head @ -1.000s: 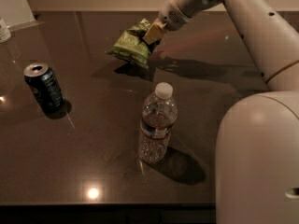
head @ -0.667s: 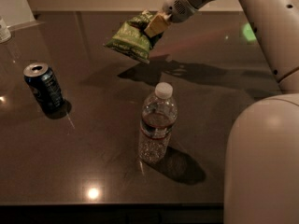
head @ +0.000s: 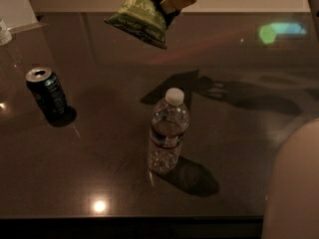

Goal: Pick green jalapeno chip bag

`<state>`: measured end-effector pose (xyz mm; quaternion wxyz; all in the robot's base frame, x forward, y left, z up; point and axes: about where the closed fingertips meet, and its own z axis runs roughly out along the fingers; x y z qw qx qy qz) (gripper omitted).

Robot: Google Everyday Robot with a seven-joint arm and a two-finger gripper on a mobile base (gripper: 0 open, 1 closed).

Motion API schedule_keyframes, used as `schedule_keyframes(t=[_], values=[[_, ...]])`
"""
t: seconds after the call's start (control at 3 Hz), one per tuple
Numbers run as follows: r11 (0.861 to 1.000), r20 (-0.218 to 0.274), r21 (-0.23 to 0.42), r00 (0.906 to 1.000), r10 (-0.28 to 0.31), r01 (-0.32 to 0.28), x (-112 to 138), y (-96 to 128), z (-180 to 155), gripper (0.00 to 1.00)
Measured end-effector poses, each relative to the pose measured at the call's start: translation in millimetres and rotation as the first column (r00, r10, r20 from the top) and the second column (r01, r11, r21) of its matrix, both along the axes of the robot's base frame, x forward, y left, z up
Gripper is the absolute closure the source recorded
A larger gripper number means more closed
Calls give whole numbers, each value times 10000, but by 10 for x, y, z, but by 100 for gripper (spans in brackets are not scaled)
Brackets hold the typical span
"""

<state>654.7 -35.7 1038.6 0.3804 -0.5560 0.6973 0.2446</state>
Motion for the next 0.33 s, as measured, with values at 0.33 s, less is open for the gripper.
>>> schedule_keyframes(t=[0.33], values=[[10000, -1, 1, 10000, 1, -1, 0, 1, -1, 100]])
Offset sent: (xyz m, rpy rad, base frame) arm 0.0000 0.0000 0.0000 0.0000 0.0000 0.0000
